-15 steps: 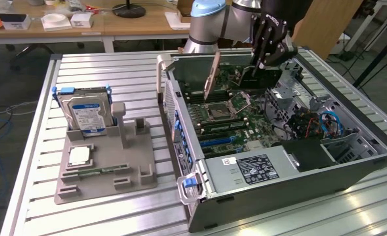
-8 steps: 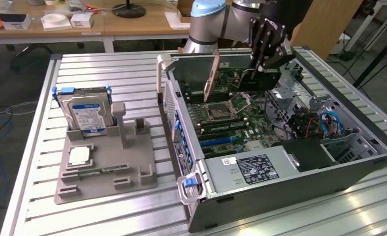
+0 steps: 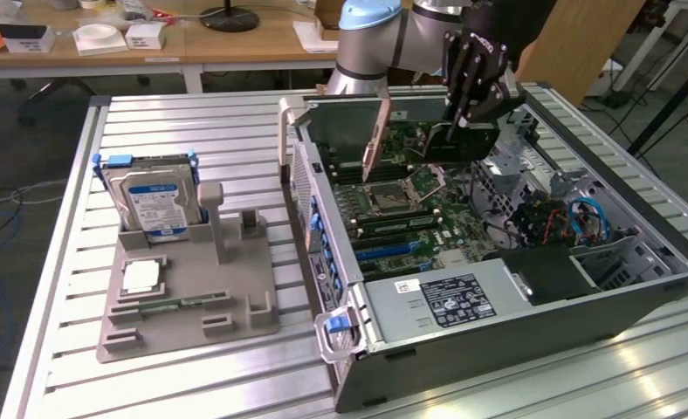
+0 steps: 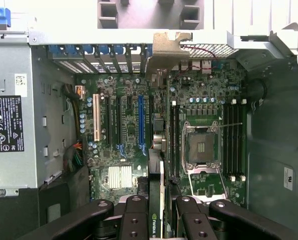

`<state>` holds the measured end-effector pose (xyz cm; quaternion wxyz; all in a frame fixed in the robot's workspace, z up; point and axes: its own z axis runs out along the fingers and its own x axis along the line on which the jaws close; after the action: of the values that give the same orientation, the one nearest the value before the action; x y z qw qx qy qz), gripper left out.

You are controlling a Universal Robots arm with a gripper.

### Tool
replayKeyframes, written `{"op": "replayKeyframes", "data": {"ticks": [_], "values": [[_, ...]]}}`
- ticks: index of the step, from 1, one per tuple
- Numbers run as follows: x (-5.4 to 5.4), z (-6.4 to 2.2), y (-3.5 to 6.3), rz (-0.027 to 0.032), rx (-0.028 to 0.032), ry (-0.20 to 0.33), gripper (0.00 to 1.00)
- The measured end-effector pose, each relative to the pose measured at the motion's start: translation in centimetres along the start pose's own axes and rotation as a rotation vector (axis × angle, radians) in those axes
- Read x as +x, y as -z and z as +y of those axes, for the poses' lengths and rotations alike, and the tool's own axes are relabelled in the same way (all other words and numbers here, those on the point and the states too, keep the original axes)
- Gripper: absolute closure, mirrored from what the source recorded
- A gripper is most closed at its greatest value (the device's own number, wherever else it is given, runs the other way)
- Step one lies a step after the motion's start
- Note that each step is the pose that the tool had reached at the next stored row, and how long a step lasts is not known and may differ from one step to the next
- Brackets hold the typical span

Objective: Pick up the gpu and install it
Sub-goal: 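Insert the gpu into the slot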

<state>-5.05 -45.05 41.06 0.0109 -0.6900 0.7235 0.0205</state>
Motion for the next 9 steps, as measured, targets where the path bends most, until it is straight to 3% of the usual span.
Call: {"op": "replayKeyframes", "data": {"ticks": [9], "values": [[0.02,0.0,-0.45,0.0002,-0.0005,0.015,0.74]]}}
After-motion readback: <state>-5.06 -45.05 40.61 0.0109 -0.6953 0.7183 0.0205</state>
